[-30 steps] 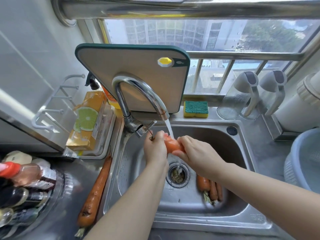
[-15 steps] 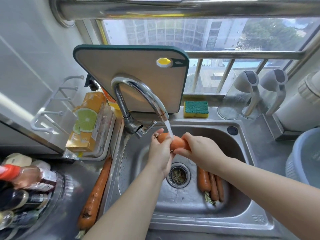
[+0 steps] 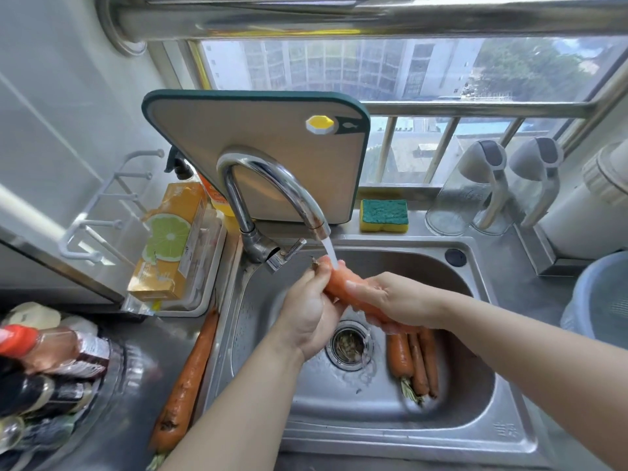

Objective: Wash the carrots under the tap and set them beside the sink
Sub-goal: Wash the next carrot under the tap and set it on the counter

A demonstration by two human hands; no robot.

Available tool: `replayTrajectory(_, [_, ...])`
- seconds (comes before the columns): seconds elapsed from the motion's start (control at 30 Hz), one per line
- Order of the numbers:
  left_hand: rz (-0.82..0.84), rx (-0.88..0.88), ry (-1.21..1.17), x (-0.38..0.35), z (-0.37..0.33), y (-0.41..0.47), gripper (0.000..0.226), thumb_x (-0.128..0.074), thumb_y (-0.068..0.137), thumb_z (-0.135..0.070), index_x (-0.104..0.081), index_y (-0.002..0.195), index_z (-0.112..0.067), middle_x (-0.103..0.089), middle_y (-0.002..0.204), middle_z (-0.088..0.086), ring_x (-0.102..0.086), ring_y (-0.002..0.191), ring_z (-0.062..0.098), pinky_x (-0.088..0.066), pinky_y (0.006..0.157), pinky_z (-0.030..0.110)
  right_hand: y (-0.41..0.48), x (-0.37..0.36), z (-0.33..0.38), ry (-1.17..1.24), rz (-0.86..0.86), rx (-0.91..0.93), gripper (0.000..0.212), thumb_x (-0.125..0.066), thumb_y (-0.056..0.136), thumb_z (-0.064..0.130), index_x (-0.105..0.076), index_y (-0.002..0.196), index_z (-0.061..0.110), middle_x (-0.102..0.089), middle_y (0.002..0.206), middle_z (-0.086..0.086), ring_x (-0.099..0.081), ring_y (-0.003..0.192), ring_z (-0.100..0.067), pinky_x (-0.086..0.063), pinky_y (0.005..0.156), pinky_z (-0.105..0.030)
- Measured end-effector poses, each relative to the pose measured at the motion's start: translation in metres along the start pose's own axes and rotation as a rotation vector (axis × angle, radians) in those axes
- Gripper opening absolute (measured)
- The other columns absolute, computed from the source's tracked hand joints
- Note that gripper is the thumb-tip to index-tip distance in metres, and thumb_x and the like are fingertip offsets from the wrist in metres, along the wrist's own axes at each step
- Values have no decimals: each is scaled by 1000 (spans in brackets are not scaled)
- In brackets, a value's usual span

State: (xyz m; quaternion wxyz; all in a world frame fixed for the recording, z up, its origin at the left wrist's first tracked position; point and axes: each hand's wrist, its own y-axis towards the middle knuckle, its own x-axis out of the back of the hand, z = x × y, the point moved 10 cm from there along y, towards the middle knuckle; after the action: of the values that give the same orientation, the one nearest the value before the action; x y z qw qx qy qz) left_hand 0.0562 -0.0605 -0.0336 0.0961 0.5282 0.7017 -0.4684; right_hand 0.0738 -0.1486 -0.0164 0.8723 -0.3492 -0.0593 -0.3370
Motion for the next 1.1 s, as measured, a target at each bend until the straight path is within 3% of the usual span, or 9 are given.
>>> replayTrajectory(0.1, [-36, -29, 79, 2, -5, 1, 21, -36, 102, -14, -50, 108, 0, -56, 97, 17, -57, 89, 23, -50, 84, 36, 0, -10, -1, 115, 5, -24, 49, -40, 93, 56, -52, 83, 10, -50, 61, -6, -43, 41, -15, -33, 40, -21])
replayTrajectory(0.23, [-270, -70, 34, 12, -15, -1, 20, -42, 100, -17, -50, 83, -9, -57, 78, 14, -58, 70, 23, -51, 68, 39, -1, -5, 25, -402, -149, 117, 32, -54, 91, 47, -50, 83, 17, -56, 67, 4, -49, 50, -8, -39, 48, -21])
replayTrajectory(0.33, [-395, -32, -51, 21, -22, 4, 23, -42, 99, -15, -47, 77, -12, -55, 74, 9, -54, 65, 20, -49, 68, 39, -8, 5, 38, -408, -220, 223, 24, -63, 87, 40, -58, 96, 19, -62, 77, 4, -58, 59, -10, -44, 58, -21])
replayTrajectory(0.43, [-406, 36, -171, 32, -22, 11, 23, -43, 99, -12, -48, 76, -15, -53, 78, 5, -49, 66, 18, -46, 66, 37, -9, 19, 33, -27, -248, 266, 28, -71, 83, 21, -67, 111, 16, -73, 87, -4, -70, 67, -11, -48, 59, -13])
replayTrajectory(0.57, [-408, 6, -192, 44, -29, 5, 19, -43, 100, -18, -50, 82, -15, -55, 90, 10, -54, 81, 25, -46, 69, 48, -1, 17, 3, 890, -287, 182, 24, -65, 85, 7, -62, 108, 1, -68, 93, -20, -70, 78, -28, -60, 70, -28])
replayTrajectory(0.67, [-406, -104, 174, 42, -49, -8, 22, -47, 99, -28, -55, 82, -16, -56, 91, 11, -57, 79, 24, -53, 76, 51, 7, 17, -11, 1029, -365, 89, 18, -58, 93, 21, -57, 100, 4, -65, 75, -11, -63, 56, -18, -55, 55, -21])
replayTrajectory(0.73, [-343, -246, 721, 32, -71, -16, 24, -49, 96, -36, -61, 82, -20, -60, 90, 5, -60, 76, 16, -56, 80, 43, 10, 22, -19, 933, -447, 8, 23, -52, 96, 30, -54, 90, 9, -54, 63, -6, -50, 44, -13, -47, 44, -20])
replayTrajectory(0.87, [58, -396, 1729, -4, -51, -23, 28, -60, 84, -53, -61, 102, -32, -65, 92, -13, -59, 80, 4, -47, 72, 25, 15, 28, -3, 577, -490, 45, 37, -39, 101, 35, -53, 77, 10, -48, 58, -13, -44, 38, -15, -36, 41, -23])
replayTrajectory(1.1, [-55, -298, 1772, 9, -44, -23, 39, -42, 92, -55, -47, 98, -17, -60, 78, 2, -57, 70, 21, -37, 54, 32, 22, -9, 12, 563, -406, 136, 18, -61, 91, 24, -61, 80, 9, -55, 62, 4, -48, 54, -3, -39, 51, -11])
